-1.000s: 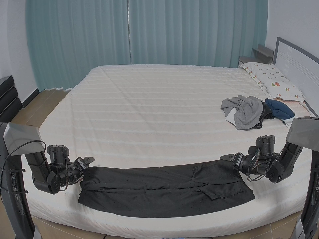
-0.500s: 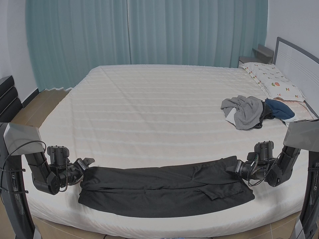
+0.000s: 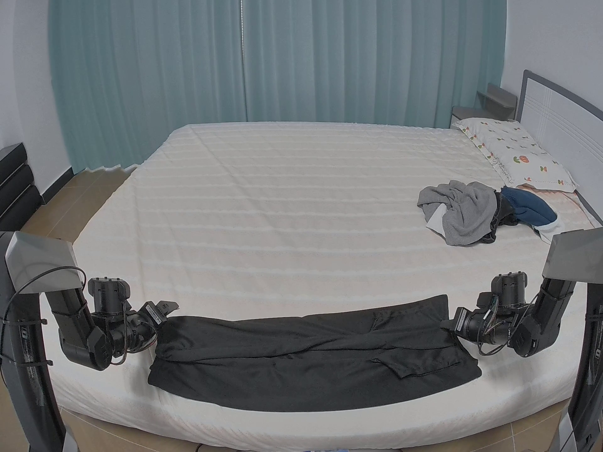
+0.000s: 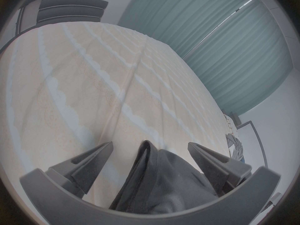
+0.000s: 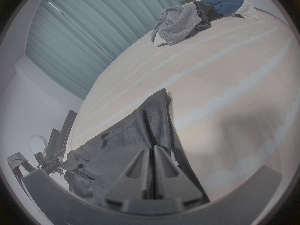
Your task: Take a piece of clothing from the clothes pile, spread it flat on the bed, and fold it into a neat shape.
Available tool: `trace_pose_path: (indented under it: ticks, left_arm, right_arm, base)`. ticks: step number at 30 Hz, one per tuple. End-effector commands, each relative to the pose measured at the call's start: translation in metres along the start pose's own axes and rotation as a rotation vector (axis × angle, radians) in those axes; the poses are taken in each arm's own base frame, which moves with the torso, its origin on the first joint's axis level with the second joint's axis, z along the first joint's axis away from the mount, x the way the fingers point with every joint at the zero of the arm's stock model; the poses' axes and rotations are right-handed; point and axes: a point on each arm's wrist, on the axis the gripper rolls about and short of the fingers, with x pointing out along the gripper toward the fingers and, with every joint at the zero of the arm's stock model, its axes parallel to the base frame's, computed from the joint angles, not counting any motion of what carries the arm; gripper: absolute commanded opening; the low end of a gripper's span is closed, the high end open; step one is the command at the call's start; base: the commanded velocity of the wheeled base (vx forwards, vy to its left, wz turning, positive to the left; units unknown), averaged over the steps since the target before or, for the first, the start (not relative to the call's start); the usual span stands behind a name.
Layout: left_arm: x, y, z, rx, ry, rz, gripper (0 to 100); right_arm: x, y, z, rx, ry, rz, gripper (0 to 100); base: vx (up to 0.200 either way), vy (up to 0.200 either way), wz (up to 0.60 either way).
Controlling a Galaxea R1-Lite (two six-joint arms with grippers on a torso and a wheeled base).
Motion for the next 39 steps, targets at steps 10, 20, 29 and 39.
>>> trace_pose_path:
  ticks: [10,20,29,39]
  left_arm:
    - [-0.061,-0.013,-0.002,0.018,-0.059,-0.07,100]
    - [-0.102,-0.017,-0.032,0.053,0.023,-0.074,100]
    - [-0.111,-0.02,-0.042,0.069,0.007,-0.042,100]
    - [-0.101,-0.025,-0.055,0.071,0.067,-0.042,100]
  right_arm:
    - [-0.029,0.02,0.019,0.091,-0.092,0.055,100]
    - [-0.062,0.036,0.029,0.127,-0.153,0.035,100]
    - [-0.063,0.036,0.012,0.239,-0.091,0.023,100]
    - [-0.058,0.038,0.005,0.26,-0.059,0.024,100]
  base:
    - [0.0,0.0,0.0]
    - [0.0,0.0,0.0]
    - [0.0,0.0,0.0]
    - [-0.12,0.0,0.0]
